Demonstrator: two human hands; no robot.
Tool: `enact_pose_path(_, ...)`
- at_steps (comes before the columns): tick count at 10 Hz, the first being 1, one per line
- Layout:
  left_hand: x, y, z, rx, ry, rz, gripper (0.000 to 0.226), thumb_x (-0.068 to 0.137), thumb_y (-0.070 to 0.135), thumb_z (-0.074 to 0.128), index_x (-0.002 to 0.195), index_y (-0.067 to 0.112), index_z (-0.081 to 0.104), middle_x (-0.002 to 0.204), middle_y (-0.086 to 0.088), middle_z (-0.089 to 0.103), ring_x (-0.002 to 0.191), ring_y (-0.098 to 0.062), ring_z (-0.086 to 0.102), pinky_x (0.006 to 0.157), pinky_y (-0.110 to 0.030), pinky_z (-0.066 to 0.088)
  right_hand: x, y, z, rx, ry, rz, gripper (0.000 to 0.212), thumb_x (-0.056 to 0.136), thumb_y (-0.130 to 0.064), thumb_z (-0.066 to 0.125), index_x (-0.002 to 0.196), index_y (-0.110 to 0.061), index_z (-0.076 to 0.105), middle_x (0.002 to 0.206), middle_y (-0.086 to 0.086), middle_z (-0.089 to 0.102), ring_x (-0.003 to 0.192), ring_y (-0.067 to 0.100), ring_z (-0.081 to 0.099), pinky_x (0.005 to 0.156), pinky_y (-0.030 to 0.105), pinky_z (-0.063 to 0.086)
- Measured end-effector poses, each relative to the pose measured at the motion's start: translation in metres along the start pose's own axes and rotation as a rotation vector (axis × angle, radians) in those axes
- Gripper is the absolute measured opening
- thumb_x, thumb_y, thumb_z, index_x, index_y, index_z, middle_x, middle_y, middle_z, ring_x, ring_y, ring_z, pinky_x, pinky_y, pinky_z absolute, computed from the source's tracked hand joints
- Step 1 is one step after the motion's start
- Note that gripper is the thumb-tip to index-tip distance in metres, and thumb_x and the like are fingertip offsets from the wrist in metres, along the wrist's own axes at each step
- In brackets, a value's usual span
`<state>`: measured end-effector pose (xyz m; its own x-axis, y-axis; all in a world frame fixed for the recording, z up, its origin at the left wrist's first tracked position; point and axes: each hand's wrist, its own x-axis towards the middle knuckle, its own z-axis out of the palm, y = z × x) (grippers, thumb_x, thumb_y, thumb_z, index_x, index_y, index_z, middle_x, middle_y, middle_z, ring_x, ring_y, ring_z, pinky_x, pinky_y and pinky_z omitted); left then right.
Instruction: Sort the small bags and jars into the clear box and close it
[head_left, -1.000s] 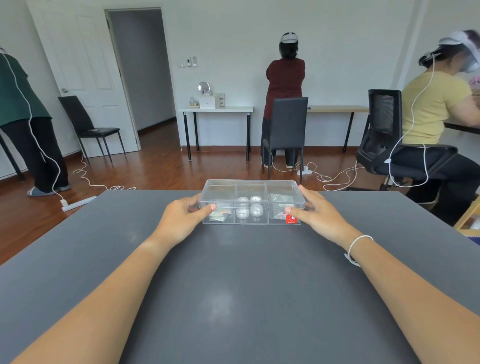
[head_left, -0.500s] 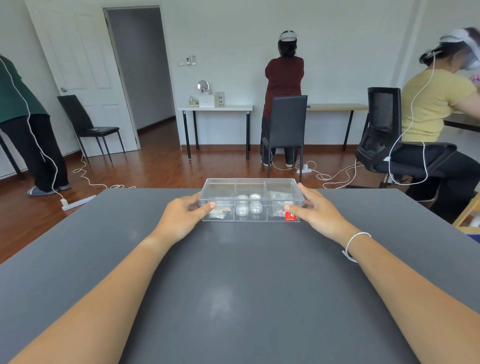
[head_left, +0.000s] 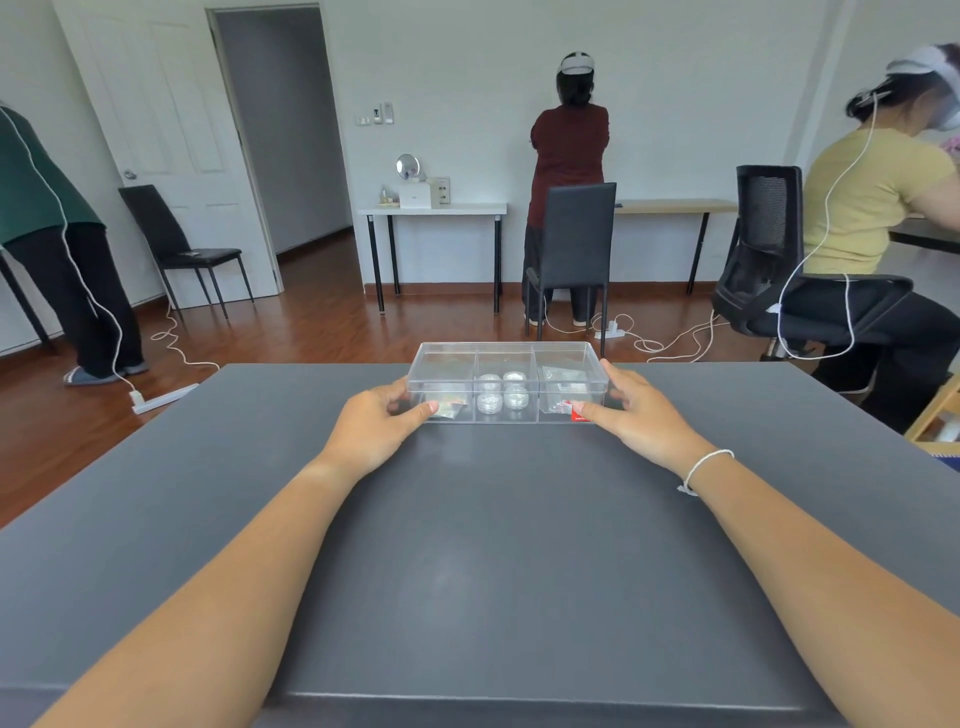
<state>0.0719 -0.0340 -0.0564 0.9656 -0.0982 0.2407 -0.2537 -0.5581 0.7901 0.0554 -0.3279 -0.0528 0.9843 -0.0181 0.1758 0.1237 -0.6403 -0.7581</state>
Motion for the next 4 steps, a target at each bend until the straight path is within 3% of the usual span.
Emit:
enact_pose_path(2,-0.013,0.002,-0.002,0.04,-0.007,-0.014,0.049,0.082,0.039,0.062,0.129,0.031,0.05,0.134,0.003,0.054,0.127,-0.015,0.046,0.103,-0.026,0.032,-0.016,0.001,0.0,-0.073,0.017,0.009,0.081,0.079,-0.05,0.059,0.145,-0.023,0.019,0.15,-0.002,0.03,0.135,0.019,0.034,0.11,0.039,0.03)
enact_pose_path(4,-0.026,0.001,-0.002,0.206,0.004,-0.029,0.06,0.083,0.043,0.058,0.135,0.017,0.044,0.143,0.0,0.045,0.132,-0.017,0.039,0.108,-0.03,0.03,-0.035,0.001,-0.001,-0.151,0.038,0.023,0.08,0.08,-0.051,0.057,0.144,-0.025,0.018,0.151,-0.003,0.028,0.136,0.02,0.032,0.109,0.039,0.032)
